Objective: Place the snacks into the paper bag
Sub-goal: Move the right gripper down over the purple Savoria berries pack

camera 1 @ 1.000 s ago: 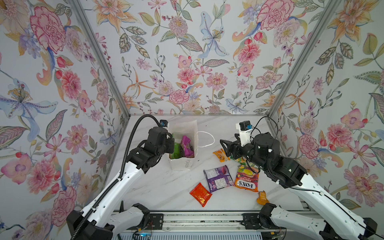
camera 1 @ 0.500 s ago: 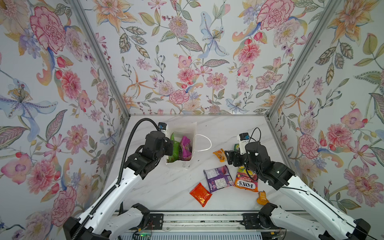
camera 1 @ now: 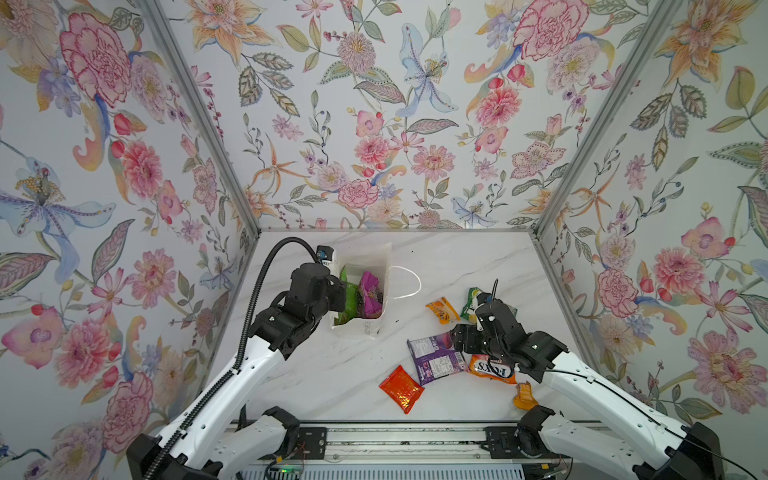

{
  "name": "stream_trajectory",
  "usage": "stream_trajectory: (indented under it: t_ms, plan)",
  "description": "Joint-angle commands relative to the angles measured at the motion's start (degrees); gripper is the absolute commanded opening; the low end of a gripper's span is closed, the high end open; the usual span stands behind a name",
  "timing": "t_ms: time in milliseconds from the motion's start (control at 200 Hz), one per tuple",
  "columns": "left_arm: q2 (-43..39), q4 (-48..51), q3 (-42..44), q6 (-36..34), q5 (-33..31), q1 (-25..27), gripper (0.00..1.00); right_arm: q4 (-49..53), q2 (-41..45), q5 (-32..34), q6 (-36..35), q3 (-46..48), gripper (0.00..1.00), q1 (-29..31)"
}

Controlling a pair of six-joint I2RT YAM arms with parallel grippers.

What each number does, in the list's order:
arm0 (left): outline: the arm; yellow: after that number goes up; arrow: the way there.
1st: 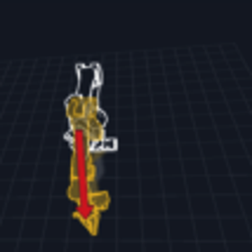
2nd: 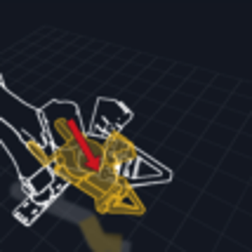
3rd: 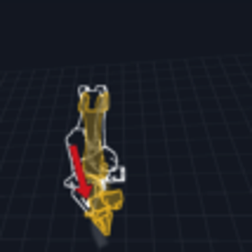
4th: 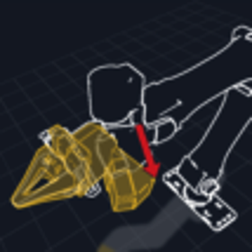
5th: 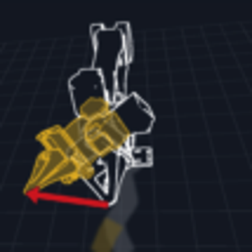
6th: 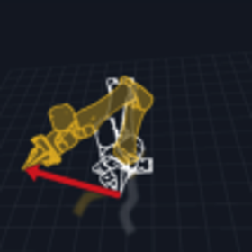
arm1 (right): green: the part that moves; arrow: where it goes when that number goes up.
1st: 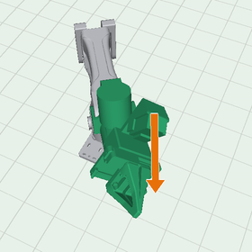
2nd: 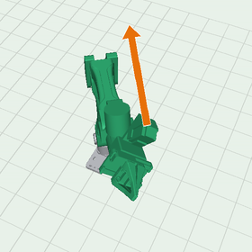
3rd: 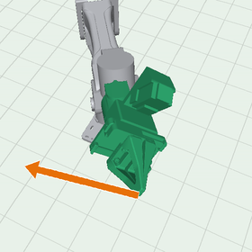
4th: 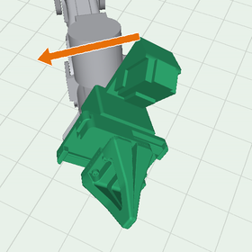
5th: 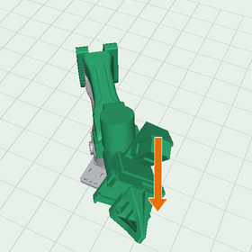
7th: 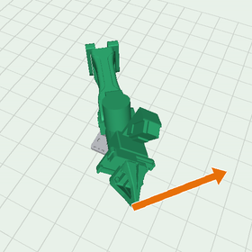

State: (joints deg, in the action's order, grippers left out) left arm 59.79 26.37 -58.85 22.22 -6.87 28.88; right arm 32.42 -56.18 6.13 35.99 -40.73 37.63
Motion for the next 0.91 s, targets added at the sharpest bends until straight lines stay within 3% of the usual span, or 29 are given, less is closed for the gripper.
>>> stream_trajectory:
  t_ms: [0, 250, 425, 706, 901]
  plan:
    - [-1.72, -3.61, 0.27, -1.21, -2.61, -0.58, 0.00, 1.92, -1.27, -2.09, 4.40, 1.95, 0.85, -0.18]
    - [-1.68, -3.44, 0.32, -1.21, -3.02, -0.59, 0.00, 2.25, -2.56, -3.32, 8.10, 5.43, 0.83, -0.17]
    - [-1.72, -3.28, 0.36, -1.12, -3.34, -0.59, 0.00, 6.36, 0.87, 0.28, 9.49, 7.16, 0.83, -0.14]
    - [-1.80, -3.37, 0.38, -0.95, -2.97, -0.58, 0.00, 8.03, 3.51, -0.60, 12.76, 11.51, 0.84, -6.76]
    - [-1.65, -3.27, 0.36, -1.03, -2.93, -0.56, 0.00, 8.18, 2.57, -0.21, 13.99, 12.18, 0.87, -7.61]
